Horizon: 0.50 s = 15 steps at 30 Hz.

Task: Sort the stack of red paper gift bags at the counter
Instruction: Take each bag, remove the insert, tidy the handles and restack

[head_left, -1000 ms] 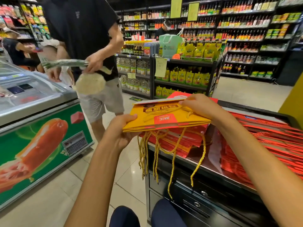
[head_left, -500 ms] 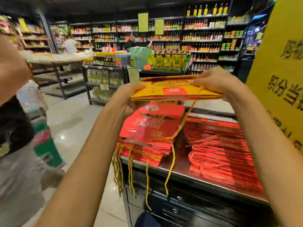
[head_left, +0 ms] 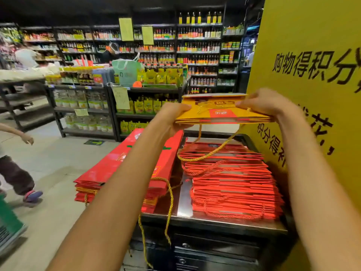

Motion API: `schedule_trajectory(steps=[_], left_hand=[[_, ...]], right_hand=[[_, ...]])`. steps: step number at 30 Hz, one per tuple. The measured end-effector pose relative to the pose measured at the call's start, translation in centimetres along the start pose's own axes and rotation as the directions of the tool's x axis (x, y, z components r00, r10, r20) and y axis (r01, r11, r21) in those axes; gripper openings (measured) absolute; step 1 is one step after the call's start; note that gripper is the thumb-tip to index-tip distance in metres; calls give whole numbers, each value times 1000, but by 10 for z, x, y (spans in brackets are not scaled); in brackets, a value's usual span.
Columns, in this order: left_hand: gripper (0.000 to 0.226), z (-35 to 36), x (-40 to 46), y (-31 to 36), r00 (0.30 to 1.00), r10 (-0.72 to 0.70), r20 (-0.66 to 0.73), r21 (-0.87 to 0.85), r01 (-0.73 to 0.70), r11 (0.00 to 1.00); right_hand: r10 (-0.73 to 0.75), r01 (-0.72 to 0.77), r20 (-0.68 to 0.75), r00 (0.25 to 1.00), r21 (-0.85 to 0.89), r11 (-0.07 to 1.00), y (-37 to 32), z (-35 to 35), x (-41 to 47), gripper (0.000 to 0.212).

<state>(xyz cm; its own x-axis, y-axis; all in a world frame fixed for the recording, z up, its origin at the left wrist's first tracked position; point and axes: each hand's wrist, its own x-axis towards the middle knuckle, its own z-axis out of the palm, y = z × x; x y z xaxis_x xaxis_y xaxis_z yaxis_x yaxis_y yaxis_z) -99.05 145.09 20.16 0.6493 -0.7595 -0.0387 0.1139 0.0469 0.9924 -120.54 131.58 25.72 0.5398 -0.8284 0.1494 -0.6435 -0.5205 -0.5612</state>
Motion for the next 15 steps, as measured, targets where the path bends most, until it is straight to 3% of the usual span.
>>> schedule_trajectory(steps=[2, 4, 8, 12, 15], left_hand=[[29, 1, 7, -28, 999, -44, -17, 132, 46, 990], [22, -1, 9, -52, 998, -46, -42, 334, 57, 941], [26, -8, 7, -81, 999, 23, 32, 705, -39, 708], [39, -11, 2, -67, 970, 244, 14, 866, -134, 482], [48, -5, -4, -42, 948, 312, 62, 854, -212, 475]], right_hand=[[41, -36, 67, 997, -80, 996, 19, 21, 0, 60], [101, -84, 137, 985, -125, 989, 38, 46, 0, 66], [150, -63, 276, 950, -299, 952, 59, 86, -2, 70], [130, -51, 219, 967, -334, 941, 55, 80, 1, 68], [13, 26, 123, 992, -311, 950, 39, 66, 4, 70]])
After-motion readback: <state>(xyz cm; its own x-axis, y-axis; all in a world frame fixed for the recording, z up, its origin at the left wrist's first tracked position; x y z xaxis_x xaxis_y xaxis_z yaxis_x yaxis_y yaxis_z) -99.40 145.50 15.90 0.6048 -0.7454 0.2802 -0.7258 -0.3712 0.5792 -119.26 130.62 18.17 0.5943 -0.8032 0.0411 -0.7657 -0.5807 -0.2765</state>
